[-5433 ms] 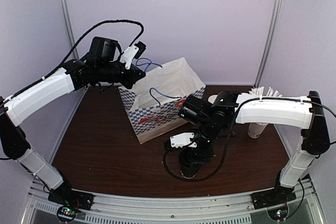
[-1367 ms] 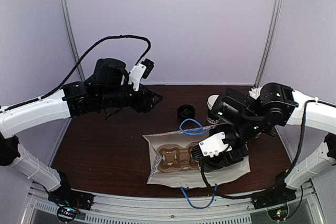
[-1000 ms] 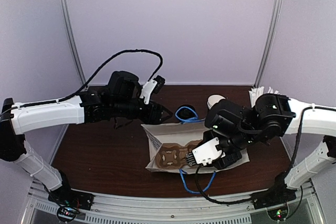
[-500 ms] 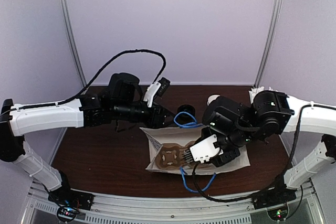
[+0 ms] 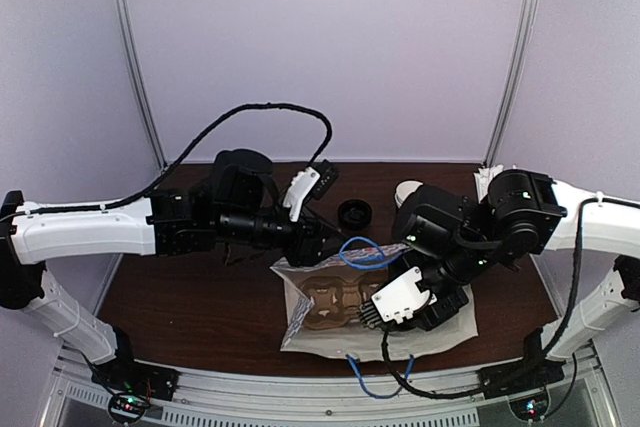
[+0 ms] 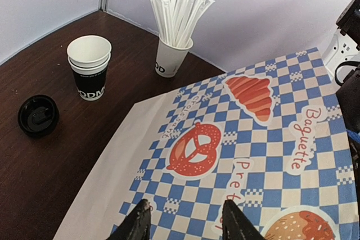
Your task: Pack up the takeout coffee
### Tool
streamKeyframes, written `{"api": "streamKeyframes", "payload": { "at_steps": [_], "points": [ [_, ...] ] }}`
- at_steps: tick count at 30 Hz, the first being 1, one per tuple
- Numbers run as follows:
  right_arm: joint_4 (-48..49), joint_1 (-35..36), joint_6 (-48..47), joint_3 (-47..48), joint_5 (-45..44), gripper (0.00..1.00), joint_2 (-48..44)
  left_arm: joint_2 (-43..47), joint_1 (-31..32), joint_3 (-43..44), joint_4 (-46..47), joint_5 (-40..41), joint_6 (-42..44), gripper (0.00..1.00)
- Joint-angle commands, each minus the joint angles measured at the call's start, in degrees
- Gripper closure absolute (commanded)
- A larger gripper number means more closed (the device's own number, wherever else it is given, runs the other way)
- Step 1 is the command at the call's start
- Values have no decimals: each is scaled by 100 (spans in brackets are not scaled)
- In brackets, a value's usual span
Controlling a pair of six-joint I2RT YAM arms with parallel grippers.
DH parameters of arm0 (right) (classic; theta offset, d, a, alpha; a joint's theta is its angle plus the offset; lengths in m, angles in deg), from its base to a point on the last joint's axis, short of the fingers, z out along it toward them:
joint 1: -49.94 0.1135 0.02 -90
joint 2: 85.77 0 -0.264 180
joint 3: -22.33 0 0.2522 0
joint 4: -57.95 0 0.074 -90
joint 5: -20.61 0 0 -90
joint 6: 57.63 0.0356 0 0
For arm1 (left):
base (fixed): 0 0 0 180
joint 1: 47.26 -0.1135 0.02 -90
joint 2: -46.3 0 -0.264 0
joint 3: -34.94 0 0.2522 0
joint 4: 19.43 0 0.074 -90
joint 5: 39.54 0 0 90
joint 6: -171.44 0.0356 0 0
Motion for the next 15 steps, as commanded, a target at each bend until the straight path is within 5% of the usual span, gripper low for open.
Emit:
{"api": "streamKeyframes", "payload": {
  "at_steps": [1, 15],
  "points": [
    [-291, 46, -206, -34, 483, 41, -227, 72, 151, 81, 171, 135, 145, 56],
    [429, 169, -232, -491, -586, 44, -291, -12, 276, 177, 49, 138, 215, 58]
  ]
}}
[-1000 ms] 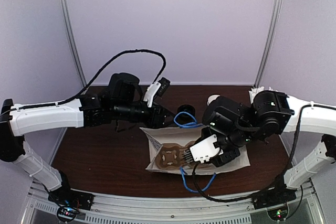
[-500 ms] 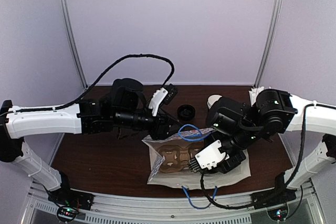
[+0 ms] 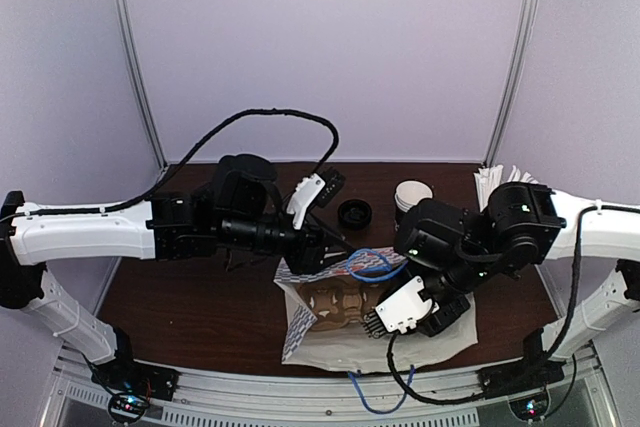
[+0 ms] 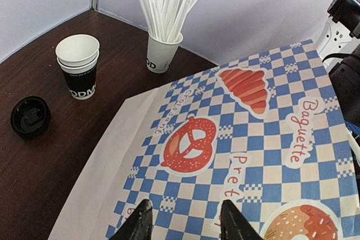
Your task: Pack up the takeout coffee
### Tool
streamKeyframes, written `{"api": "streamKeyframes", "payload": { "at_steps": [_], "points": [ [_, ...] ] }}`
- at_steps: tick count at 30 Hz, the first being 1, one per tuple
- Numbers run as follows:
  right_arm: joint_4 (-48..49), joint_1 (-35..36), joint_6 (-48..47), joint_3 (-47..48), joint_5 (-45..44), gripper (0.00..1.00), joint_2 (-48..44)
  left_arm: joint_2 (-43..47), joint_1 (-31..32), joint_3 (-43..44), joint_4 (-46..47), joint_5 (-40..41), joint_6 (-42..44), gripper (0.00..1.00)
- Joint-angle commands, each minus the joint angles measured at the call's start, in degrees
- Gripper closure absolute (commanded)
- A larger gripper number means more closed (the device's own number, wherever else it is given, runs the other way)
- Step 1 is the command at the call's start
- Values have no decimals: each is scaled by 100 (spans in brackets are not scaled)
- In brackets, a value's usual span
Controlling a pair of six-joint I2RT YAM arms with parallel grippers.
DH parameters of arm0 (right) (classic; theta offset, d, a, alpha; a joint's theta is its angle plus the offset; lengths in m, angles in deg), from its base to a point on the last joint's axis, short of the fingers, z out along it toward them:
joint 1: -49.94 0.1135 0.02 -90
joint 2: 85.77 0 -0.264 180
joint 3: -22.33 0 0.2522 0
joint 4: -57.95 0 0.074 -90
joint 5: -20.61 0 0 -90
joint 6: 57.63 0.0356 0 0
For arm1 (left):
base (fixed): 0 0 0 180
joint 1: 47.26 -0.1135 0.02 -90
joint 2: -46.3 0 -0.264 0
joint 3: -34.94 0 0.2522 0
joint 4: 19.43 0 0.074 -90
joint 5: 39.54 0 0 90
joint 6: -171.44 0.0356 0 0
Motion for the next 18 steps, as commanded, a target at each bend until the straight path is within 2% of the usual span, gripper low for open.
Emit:
{"api": "streamKeyframes", "payload": {
  "at_steps": [1, 12, 18],
  "points": [
    [342, 80, -52, -117, -629, 44, -102, -13, 25, 173, 113, 57, 104, 58],
    [1278, 80, -59, -517, -1760, 43, 66, -100, 25, 233, 60, -43, 206, 58],
    [1709, 82, -4, -856, -1709, 42, 180, -108, 25, 217, 74, -81, 233, 59]
  ]
}}
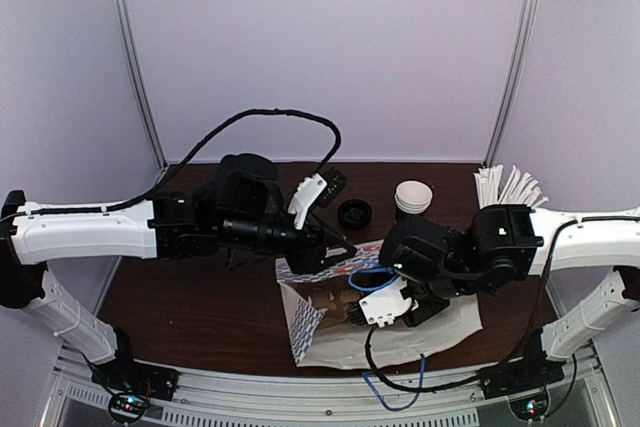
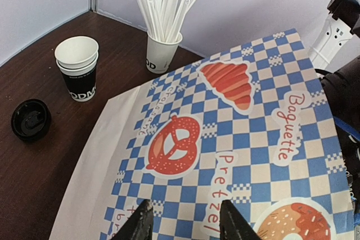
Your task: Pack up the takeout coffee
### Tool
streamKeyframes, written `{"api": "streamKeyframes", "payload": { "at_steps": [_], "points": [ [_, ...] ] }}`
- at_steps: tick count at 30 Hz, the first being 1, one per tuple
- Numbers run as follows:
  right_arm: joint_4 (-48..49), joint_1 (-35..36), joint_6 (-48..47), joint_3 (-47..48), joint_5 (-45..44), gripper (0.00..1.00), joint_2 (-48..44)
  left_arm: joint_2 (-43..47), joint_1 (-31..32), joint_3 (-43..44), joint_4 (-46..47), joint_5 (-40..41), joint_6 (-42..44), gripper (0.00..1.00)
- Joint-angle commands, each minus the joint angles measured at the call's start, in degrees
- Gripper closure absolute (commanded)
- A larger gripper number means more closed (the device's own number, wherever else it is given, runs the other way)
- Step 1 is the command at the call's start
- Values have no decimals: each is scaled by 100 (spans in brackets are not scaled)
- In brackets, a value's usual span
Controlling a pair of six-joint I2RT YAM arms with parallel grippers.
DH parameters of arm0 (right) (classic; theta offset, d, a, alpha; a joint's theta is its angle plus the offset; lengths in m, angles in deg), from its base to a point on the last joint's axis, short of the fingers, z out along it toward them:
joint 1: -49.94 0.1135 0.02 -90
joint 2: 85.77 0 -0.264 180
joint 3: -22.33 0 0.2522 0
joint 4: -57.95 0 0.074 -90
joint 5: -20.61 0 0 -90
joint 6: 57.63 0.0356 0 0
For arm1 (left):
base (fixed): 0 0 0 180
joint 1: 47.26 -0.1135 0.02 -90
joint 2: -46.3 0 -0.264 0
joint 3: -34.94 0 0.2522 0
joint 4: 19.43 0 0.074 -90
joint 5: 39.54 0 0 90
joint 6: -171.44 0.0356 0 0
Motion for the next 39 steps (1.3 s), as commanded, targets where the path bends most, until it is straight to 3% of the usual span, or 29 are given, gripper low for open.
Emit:
{"api": "streamKeyframes", "payload": {
  "at_steps": [1, 12, 23, 39],
  "points": [
    [546, 41, 29, -237, -221, 42, 115, -65, 25, 173, 89, -74, 130, 59],
    [1474, -21, -135, -769, -848, 42, 248, -26, 18, 137, 73, -37, 194, 59],
    [1000, -16, -151, -251, -1106, 41, 312, 36, -7, 71, 79, 83, 222, 59],
    [1545, -140, -532, -495, -1320, 40, 626, 288, -542, -299, 303, -47, -76, 59]
  ]
}}
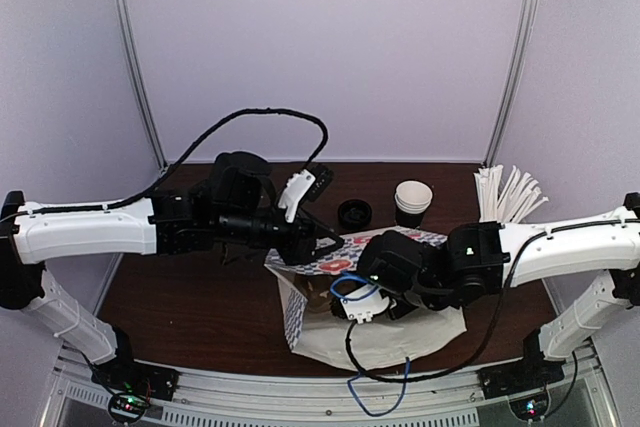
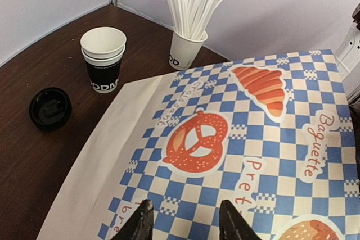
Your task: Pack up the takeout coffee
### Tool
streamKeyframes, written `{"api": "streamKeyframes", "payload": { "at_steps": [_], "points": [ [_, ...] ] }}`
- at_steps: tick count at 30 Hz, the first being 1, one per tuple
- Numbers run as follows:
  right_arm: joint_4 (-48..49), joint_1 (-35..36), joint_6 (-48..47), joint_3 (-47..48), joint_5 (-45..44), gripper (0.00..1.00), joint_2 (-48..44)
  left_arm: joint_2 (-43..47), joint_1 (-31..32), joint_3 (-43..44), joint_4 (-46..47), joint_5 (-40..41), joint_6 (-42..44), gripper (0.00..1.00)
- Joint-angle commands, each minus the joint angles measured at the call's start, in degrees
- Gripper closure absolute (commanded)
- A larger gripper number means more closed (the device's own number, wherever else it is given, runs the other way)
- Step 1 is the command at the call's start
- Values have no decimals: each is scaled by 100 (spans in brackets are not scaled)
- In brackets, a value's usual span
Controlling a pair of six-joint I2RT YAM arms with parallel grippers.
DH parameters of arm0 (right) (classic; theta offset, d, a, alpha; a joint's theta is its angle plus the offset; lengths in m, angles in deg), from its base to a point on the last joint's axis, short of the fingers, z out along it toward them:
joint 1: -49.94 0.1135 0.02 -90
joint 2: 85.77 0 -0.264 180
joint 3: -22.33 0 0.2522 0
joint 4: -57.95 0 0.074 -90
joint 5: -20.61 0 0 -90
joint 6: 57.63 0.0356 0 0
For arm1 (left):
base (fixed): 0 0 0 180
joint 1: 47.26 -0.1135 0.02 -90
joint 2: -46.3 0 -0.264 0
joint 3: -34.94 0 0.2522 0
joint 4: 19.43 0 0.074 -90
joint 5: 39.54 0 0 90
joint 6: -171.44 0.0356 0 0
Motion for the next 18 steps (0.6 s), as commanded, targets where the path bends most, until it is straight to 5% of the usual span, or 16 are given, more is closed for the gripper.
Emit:
{"api": "streamKeyframes", "payload": {
  "at_steps": [1, 9, 18],
  "points": [
    [243, -186, -102, -51, -58, 40, 143, 280, -202, -136, 260, -68, -90, 59],
    [9, -617, -16, 347, 453, 40, 376, 897, -512, -342, -140, 403, 134, 45],
    [-639, -1597, 226, 1328, 1502, 40, 1026, 1379, -705, -504, -422, 581, 278, 43]
  ]
}}
